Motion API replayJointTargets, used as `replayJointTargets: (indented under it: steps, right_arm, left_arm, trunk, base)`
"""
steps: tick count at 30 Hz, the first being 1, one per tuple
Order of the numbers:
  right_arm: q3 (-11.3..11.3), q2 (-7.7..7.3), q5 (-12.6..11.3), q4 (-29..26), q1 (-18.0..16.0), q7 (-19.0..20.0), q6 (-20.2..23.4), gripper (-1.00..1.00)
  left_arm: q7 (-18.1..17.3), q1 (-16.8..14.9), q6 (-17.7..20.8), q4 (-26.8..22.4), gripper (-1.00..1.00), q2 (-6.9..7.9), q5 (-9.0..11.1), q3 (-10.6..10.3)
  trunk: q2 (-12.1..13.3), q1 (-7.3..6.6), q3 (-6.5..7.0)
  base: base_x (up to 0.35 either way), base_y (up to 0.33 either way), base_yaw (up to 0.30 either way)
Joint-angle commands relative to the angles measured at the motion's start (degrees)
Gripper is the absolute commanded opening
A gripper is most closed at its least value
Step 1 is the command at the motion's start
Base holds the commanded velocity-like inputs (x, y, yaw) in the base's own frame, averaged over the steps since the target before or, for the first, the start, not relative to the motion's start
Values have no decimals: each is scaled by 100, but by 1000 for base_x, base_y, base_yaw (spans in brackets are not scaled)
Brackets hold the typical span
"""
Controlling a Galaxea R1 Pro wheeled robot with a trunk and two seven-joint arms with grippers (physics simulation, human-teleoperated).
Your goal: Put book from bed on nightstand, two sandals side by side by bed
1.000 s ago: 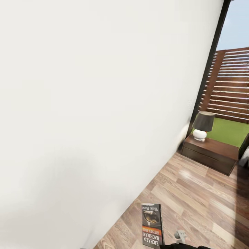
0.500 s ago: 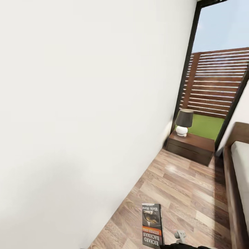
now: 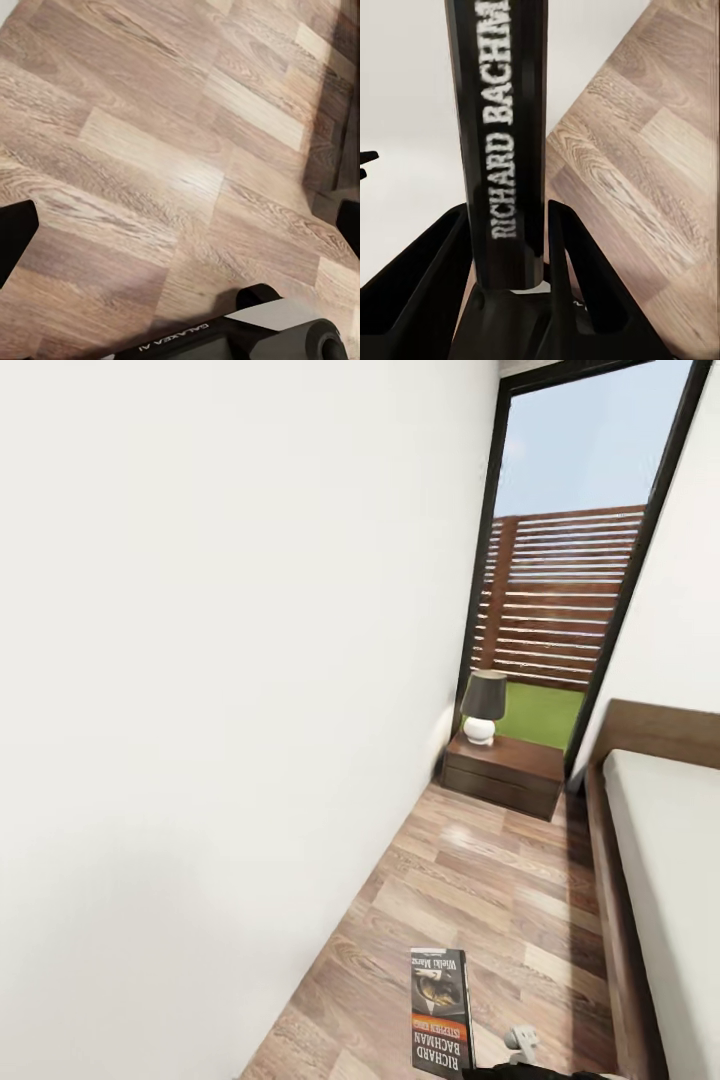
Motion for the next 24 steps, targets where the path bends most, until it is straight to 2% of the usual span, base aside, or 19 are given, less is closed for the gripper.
replayJointTargets:
  steps: [1, 7, 12, 24]
  right_arm:
    - [21, -2, -71, -4, -6, 14, 37, -100]
    - [21, -2, -71, 0, -6, 14, 36, -100]
    - [21, -2, -69, -2, -6, 14, 36, -100]
    - [21, -2, -71, 2, -6, 14, 37, -100]
  left_arm:
    - [-16, -4, -22, 2, 100, 2, 45, -48]
    - [-16, -4, -22, 2, 100, 2, 45, -48]
    - [-16, -7, -22, 2, 100, 2, 45, -48]
    - [-16, -7, -22, 2, 100, 2, 45, -48]
  trunk:
    - [-7, 1, -8]
    - [-7, 1, -8]
    - [-7, 1, -8]
    - [-7, 1, -8]
  base:
    - [0, 0, -282]
    - [13, 0, -282]
    - [227, 58, -256]
    - [271, 78, -40]
